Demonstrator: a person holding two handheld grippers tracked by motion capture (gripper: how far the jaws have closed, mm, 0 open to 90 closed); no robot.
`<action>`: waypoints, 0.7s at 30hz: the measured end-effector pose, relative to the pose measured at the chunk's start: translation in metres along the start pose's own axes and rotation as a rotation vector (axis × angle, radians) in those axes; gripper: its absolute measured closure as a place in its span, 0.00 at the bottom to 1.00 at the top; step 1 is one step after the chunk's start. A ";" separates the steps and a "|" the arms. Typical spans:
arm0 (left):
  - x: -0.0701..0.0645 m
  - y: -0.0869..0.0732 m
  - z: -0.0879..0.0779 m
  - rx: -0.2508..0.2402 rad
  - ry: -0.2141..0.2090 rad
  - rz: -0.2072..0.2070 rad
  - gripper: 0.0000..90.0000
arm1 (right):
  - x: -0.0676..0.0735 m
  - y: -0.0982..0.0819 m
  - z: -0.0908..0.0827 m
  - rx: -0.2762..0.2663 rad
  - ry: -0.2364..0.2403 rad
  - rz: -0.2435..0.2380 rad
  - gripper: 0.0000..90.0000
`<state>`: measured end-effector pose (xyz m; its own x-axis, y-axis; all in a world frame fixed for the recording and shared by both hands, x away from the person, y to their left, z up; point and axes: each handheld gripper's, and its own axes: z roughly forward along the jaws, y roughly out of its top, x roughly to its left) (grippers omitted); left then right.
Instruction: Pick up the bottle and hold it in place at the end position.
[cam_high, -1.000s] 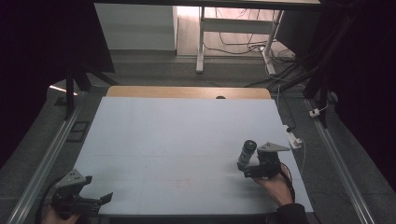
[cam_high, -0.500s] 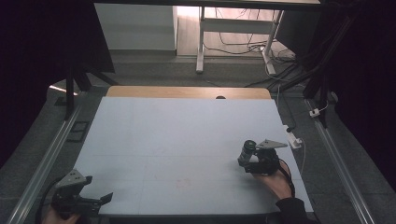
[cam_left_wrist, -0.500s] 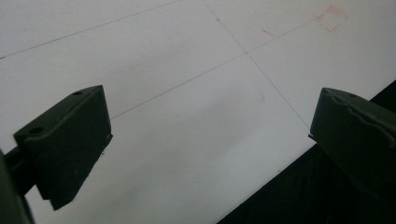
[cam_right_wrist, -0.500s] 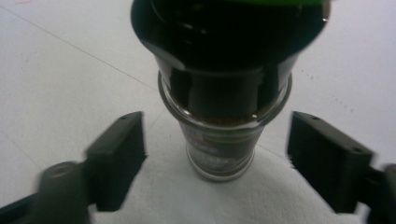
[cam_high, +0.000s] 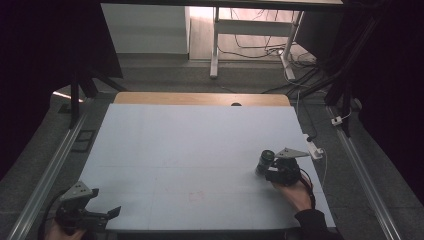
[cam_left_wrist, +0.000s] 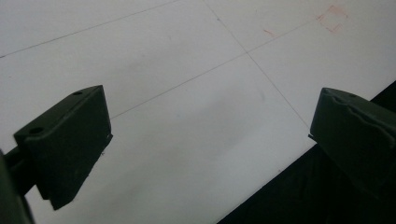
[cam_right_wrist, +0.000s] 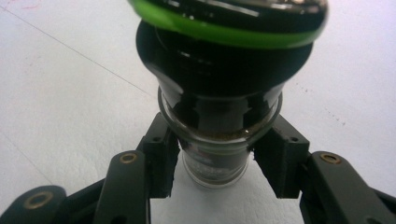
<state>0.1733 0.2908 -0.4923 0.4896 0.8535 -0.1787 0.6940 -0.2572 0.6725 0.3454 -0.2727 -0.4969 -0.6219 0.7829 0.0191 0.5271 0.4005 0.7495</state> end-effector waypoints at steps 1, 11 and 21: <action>0.000 0.000 0.000 0.000 0.000 0.000 0.00 | 0.000 0.001 0.000 0.004 -0.006 -0.011 0.58; 0.000 0.000 0.000 -0.001 0.000 -0.001 0.00 | 0.007 0.008 -0.003 -0.009 -0.024 -0.063 0.59; 0.000 0.000 0.000 -0.001 0.000 -0.003 0.00 | 0.014 0.016 -0.005 -0.025 0.009 -0.074 0.59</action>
<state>0.1735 0.2912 -0.4924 0.4874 0.8542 -0.1810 0.6952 -0.2542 0.6724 0.3422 -0.2573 -0.4814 -0.6642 0.7469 -0.0310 0.4645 0.4449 0.7657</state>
